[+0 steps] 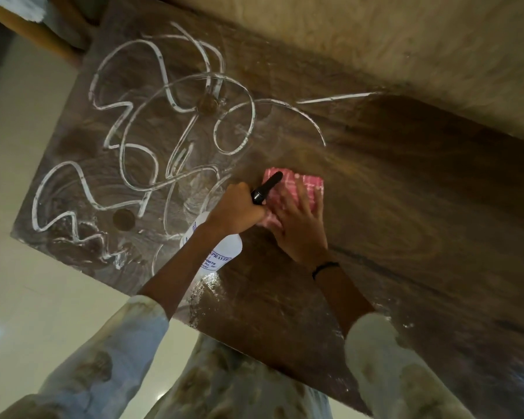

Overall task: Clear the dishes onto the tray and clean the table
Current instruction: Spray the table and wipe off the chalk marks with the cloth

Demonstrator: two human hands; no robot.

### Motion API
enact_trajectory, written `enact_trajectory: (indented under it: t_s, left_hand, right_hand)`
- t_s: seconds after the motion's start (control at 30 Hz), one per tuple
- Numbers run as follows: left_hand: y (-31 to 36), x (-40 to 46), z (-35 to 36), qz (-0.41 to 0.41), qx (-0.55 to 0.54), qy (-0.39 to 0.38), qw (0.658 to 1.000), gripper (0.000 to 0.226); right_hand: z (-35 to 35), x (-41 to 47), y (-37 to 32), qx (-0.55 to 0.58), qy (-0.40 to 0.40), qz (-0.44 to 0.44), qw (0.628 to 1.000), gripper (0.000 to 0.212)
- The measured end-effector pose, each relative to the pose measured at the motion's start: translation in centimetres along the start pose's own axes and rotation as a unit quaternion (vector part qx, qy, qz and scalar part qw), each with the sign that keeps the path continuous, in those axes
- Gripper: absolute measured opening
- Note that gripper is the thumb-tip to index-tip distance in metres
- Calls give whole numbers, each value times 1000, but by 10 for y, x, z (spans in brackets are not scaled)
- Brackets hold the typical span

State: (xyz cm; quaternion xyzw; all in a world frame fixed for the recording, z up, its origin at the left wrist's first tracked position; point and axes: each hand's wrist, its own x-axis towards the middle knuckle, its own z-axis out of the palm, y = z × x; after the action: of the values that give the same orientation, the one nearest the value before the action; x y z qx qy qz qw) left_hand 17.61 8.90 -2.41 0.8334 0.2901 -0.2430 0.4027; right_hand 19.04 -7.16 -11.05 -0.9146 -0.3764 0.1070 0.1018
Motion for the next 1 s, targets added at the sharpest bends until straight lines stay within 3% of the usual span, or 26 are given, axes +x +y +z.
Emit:
enact_trajectory:
  t_s: [0.1, 0.23, 0.4, 0.6, 0.7, 0.87, 1.0]
  left_hand:
    - [4, 2, -1, 2, -1, -4, 1000, 11]
    - [7, 6, -1, -11, -12, -4, 1000, 17]
    - [10, 12, 0, -17, -28, 8, 999, 18]
    - [17, 18, -8, -12, -12, -24, 1000, 7]
    - [23, 21, -9, -8, 19, -35, 999, 25]
    - [41, 37, -8, -11, 7, -43, 999, 14]
    - [64, 51, -7, 12, 2, -61, 998, 22]
  right_hand:
    - [-3, -32, 25, -36, -29, -38, 998, 54]
    - [-18, -27, 64, -39, -28, 51, 998, 55]
    - [-19, 37, 42, -8, -3, 122, 992, 54]
    - [-7, 28, 3, -1, 2, -3, 1000, 47]
    - [-9, 2, 32, -24, -14, -41, 999, 51]
    - [-27, 3, 74, -15, -1, 92, 996, 52]
    - [-34, 21, 87, -15, -12, 114, 993, 54]
